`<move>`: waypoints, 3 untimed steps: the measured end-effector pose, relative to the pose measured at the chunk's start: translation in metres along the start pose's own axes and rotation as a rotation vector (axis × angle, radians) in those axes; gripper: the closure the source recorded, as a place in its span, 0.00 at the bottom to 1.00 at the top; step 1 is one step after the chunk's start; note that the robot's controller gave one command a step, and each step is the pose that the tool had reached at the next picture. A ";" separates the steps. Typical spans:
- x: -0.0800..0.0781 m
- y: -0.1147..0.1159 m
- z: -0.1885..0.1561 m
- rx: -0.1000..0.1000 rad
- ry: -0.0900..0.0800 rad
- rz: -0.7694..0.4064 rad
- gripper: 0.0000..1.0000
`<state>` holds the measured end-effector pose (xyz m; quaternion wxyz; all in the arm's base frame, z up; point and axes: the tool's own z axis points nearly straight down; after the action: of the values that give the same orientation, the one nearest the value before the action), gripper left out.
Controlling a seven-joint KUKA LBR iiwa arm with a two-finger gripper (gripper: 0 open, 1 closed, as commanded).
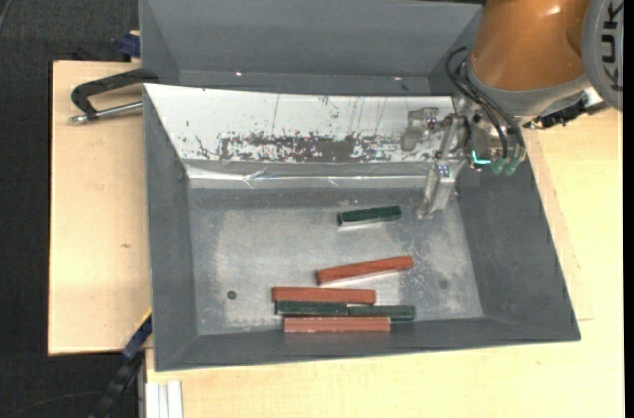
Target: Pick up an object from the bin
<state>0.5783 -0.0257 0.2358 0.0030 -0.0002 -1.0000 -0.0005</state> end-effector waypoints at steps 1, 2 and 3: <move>0.029 0.024 0.165 0.000 -0.003 -0.168 0.00; 0.026 0.024 0.160 0.001 -0.015 -0.167 1.00; 0.027 0.024 0.161 0.001 -0.011 -0.168 0.00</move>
Offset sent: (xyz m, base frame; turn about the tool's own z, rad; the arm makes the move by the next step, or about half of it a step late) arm -0.0299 0.0235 -0.1628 -0.1680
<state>0.5502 -0.0014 0.0747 -0.0025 0.0836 -0.9965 -0.0003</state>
